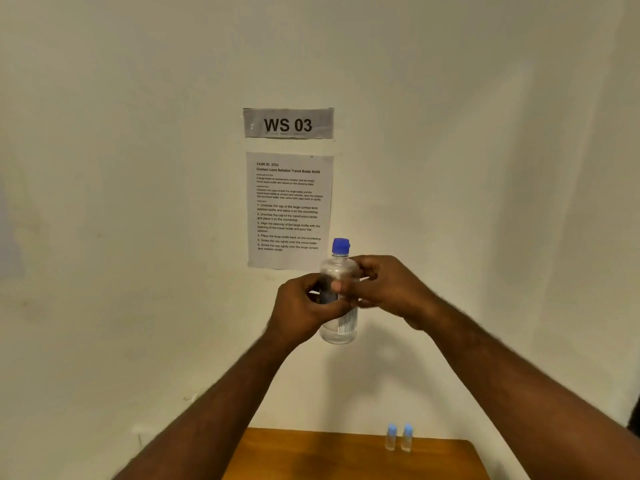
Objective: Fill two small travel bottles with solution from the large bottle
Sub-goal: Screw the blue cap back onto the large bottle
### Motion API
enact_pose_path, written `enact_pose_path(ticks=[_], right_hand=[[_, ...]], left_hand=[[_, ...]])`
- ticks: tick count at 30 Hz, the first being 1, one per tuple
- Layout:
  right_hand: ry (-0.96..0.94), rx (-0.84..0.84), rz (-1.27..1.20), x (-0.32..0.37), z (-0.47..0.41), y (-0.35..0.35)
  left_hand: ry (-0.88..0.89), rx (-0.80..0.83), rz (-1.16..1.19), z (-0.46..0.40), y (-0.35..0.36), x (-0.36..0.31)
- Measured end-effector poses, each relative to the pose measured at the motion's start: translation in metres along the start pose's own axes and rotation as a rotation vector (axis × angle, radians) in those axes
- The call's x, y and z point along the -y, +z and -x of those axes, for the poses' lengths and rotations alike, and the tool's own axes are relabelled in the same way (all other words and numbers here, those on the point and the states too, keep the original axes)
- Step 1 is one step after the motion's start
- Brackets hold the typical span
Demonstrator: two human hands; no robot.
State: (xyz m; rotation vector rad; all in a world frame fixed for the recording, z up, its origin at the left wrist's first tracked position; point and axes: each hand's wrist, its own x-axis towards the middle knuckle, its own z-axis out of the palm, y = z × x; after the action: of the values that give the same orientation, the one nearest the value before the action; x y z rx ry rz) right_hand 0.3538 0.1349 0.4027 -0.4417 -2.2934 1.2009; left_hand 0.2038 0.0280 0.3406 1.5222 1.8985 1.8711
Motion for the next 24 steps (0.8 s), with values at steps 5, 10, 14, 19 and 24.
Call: enact_pose_path(ticks=[5,10,14,19,24], right_hand=[[-0.001,-0.088,0.028,-0.027,-0.004,0.027],[0.035,-0.13,0.128,-0.064,-0.012,0.064],[0.107,-0.105,0.122,-0.106,-0.022,0.1],[0.214,0.017,0.098,-0.171,-0.028,0.157],[0.34,0.115,0.053,-0.243,-0.037,0.227]], left_hand=[[-0.054,0.035,0.024,0.011,-0.003,0.025],[-0.159,0.132,-0.017,0.033,-0.013,0.067],[-0.27,0.137,-0.186,0.064,-0.03,0.115],[-0.421,0.093,-0.318,0.108,-0.056,0.179],[-0.541,0.036,-0.401,0.143,-0.075,0.244]])
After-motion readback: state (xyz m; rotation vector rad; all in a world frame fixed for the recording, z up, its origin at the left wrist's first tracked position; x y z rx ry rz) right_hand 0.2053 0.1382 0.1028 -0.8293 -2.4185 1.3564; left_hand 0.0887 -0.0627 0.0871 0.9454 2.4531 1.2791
